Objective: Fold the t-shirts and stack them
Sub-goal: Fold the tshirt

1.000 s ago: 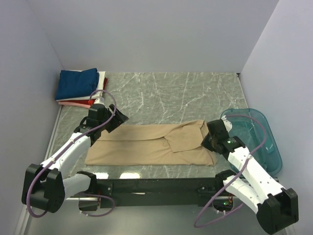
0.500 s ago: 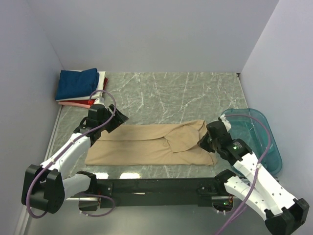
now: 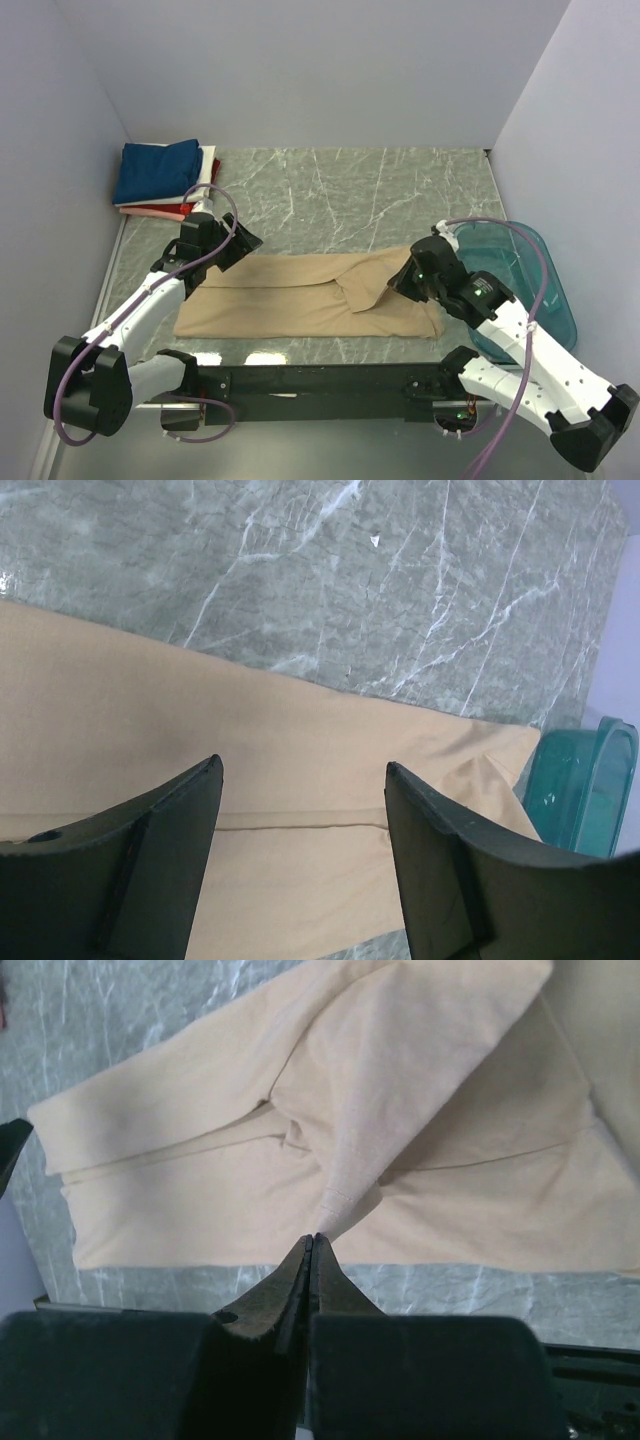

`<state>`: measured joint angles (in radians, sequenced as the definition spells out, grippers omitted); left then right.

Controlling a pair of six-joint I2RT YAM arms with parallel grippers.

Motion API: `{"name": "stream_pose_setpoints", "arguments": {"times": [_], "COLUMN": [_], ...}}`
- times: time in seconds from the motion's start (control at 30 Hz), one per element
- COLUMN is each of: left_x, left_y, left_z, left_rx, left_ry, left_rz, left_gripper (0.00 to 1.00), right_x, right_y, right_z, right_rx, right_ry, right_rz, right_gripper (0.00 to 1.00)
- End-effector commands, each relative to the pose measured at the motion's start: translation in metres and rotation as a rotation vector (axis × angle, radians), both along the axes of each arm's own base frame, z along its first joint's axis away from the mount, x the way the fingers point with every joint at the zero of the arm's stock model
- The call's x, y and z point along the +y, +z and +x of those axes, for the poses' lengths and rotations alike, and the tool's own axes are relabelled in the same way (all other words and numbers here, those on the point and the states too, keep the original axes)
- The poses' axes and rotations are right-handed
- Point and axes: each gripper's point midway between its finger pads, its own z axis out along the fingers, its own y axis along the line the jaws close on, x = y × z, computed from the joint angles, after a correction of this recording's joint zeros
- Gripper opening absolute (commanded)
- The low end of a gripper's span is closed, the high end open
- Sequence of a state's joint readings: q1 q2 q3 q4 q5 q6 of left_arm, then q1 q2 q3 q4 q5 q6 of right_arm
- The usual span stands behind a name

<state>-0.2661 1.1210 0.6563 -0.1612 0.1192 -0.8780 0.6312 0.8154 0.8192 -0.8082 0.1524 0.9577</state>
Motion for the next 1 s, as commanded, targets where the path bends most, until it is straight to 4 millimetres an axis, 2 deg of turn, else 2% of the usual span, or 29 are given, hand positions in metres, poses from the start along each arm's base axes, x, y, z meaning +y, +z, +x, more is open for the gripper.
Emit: {"name": "stream_pose_setpoints", "arguments": {"times": [0.0, 0.5, 0.67, 0.83, 0.97], "left_x": [-0.003, -0.003, -0.002, -0.004, -0.003], "left_y": [0.009, 0.005, 0.003, 0.001, -0.002], "left_z": [0.001, 0.003, 0.002, 0.002, 0.001], "left_rx": [-0.037, -0.028, -0.023, -0.019, -0.014], "left_ry": [-0.013, -0.01, -0.004, -0.009, -0.006], "left_rz": [-0.011, -0.008, -0.004, -0.014, -0.015], "left_gripper": [0.71, 0.71, 0.72, 0.71, 0.72], "right_x": [0.015, 0.037, 0.037, 0.031, 0.023], "right_y": [0.027, 0.062, 0.053, 0.054, 0.03], "right_z": [0.01, 0.019, 0.015, 0.008, -0.005], "right_rx": [-0.057, -0.116, -0.1, -0.098, -0.042], "right_ry": [-0.001, 0.044, 0.043, 0.039, 0.024], "right_rz": [0.047, 0.063, 0.064, 0.063, 0.049], "right_gripper": [0.0, 0.0, 0.0, 0.0, 0.0]}}
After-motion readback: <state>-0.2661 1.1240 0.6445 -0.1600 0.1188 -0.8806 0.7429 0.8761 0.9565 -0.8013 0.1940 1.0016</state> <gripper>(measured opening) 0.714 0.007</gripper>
